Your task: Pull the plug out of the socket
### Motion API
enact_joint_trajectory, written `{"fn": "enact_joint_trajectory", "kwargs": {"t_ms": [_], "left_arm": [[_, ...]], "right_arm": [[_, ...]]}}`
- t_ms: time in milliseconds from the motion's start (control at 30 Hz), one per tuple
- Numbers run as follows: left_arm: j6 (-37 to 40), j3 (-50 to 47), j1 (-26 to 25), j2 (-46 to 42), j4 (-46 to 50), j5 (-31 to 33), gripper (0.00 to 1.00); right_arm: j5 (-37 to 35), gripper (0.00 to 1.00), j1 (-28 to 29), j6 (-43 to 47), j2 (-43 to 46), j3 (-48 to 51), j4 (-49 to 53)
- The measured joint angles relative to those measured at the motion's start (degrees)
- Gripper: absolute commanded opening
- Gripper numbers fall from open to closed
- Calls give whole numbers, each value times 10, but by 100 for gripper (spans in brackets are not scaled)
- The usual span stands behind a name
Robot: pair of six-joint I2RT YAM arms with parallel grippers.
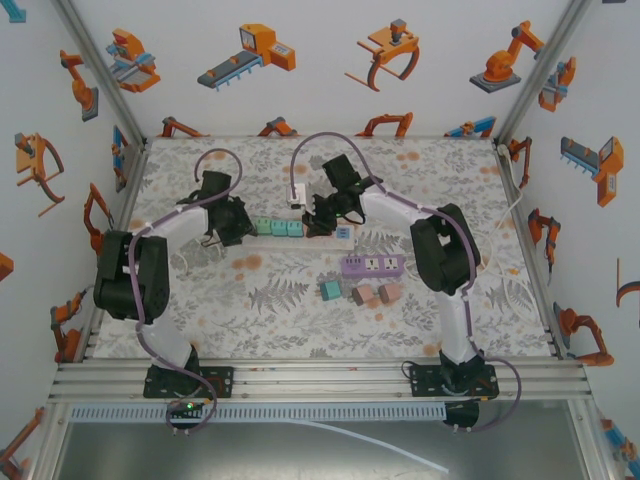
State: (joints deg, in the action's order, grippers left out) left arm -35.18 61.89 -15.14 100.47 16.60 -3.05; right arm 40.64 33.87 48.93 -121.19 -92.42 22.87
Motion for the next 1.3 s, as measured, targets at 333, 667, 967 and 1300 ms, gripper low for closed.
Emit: {"fn": "enact_joint_trajectory", "kwargs": {"t_ms": [333, 667, 967, 1300], "left_arm": [[-28, 7, -7, 9, 11, 26, 45], [-53, -1, -12, 8, -6, 31, 45], [-55, -15, -15, -15, 0, 37, 62], [-37, -30, -35, -122, 128, 37, 74]], "right_arm": [[43, 0, -16, -87, 0, 4, -62], [123, 0, -31, -223, 3, 20, -289], [70, 0, -34, -343, 66, 47, -327], [-111, 0, -34, -652, 282, 220, -462]]}}
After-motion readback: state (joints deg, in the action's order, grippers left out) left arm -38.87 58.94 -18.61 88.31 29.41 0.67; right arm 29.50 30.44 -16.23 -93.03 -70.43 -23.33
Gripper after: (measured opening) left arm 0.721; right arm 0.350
